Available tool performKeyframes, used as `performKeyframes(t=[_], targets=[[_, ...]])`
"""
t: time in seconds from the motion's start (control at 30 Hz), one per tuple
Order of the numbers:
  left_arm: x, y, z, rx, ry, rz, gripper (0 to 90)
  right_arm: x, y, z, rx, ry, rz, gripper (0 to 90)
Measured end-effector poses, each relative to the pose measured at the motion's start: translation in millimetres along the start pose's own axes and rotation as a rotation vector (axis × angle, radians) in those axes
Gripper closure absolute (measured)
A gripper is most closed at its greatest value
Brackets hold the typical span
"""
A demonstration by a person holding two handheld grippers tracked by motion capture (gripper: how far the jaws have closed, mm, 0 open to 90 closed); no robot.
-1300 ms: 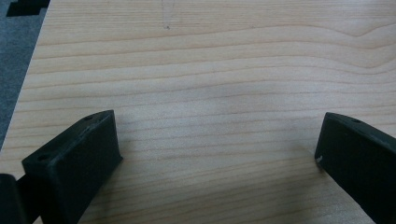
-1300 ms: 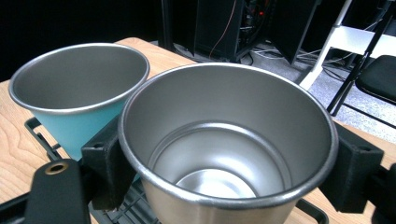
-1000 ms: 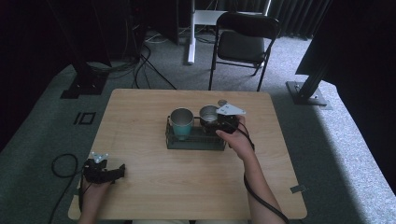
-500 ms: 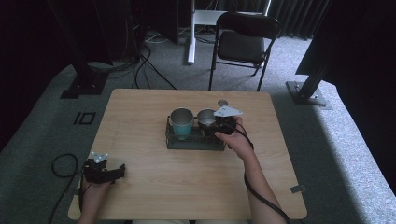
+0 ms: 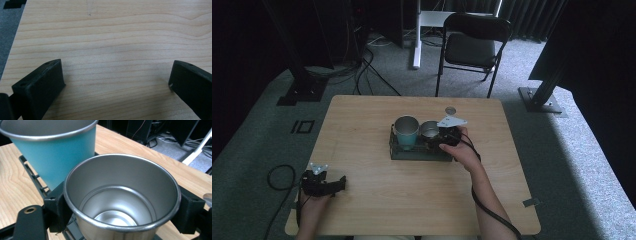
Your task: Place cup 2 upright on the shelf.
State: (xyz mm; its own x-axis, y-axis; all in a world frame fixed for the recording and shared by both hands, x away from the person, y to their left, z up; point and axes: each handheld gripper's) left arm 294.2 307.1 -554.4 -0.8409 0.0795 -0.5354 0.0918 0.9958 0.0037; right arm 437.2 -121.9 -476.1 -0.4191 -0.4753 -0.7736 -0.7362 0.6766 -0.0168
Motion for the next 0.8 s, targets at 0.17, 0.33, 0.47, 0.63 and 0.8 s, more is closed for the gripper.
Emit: performKeyframes(t=[0.17,0.33,0.47,0.63,0.8], targets=[[0.0,0.0,0.0,0.0,0.0,0.0,0.4,1.6,1.0,1.8,-0.01,0.002,-0.005,18.1],[0.0,0.0,0.0,0.0,0.0,0.0,0.4,3.0,0.0,0.6,-0.018,0.003,-0.007,18.1],[0.0,0.0,0.0,0.0,0.0,0.0,0.4,5.0,-1.5,-1.4,-0.021,0.002,-0.005,18.0],[0.0,0.0,0.0,0.0,0.0,0.0,0.4,5.7,-3.4,-2.6,-0.029,0.009,0.003,17.8],[0.0,0.0,0.0,0.0,0.0,0.0,0.4,5.2,-2.7,-2.7,-0.029,0.012,0.026,16.3]])
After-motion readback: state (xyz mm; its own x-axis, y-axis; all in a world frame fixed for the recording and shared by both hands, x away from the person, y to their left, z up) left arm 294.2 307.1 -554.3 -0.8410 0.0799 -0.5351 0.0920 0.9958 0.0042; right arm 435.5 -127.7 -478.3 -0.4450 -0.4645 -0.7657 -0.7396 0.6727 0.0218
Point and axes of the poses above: each handheld gripper's, and its own axes: z roughly forward along the jaws, x roughly out of its underside, y roughly to its left, and after that the axes turned 11 degrees about y, right-handed
